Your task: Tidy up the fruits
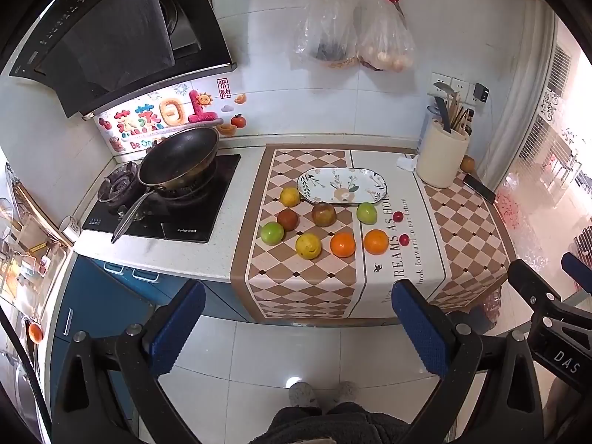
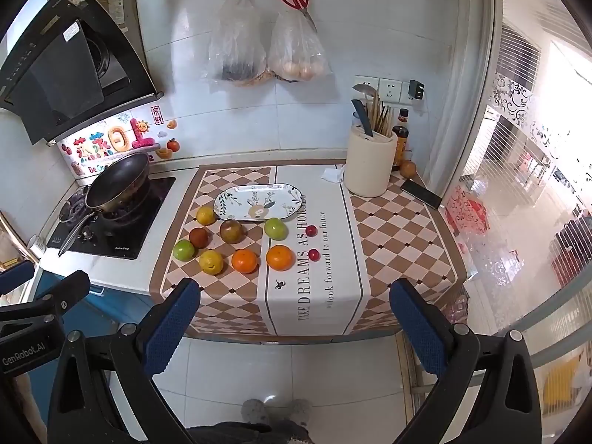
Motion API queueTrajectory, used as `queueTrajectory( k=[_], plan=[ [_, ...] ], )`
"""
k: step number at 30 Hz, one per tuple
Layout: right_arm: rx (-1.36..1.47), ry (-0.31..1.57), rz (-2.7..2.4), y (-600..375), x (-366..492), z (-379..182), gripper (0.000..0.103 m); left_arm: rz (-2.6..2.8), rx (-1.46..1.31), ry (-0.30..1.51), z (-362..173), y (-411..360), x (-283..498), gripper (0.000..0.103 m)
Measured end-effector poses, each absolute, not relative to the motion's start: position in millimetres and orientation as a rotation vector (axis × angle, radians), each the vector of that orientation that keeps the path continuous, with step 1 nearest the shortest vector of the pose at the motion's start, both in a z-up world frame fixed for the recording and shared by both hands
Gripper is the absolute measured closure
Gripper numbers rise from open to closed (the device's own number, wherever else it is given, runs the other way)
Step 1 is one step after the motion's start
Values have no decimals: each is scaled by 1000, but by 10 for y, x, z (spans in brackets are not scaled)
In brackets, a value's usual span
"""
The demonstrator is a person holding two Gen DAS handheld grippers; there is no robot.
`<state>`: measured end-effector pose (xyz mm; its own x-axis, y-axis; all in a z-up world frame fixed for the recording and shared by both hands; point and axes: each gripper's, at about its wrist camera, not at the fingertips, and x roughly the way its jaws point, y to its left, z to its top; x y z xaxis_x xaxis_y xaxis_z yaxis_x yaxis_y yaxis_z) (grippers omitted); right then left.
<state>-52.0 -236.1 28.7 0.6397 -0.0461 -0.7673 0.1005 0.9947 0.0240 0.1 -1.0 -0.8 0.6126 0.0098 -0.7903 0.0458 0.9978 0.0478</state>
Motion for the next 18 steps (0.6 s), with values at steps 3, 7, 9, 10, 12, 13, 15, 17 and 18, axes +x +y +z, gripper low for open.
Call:
queueTrajectory(
  k=[3,7,9,10,12,13,15,17,18],
  plan=[
    [72,870,-81,-2391,-588,354,0,-23,64,911,62,12,-33,0],
    [71,869,-80,-2386,-590,350,0,-21,64,910,59,8,-33,0],
    [70,871,-78,-2382,-588,354,0,-21,63,908,63,9,-36,0],
    [70,870,-78,-2380,-593,357,0,-23,62,909,58,8,-35,0],
    [72,871,-77,-2376,-594,360,0,-22,63,909,100,2,-19,0],
    [73,871,-76,-2375,-601,367,0,-23,63,908,101,3,-21,0],
    [72,871,-76,-2377,-603,378,0,-21,62,908,106,4,-22,0],
    [72,871,-76,-2373,-597,372,0,-21,62,906,100,4,-24,0],
    [72,871,-78,-2370,-604,382,0,-20,60,905,148,1,-13,0]
  ],
)
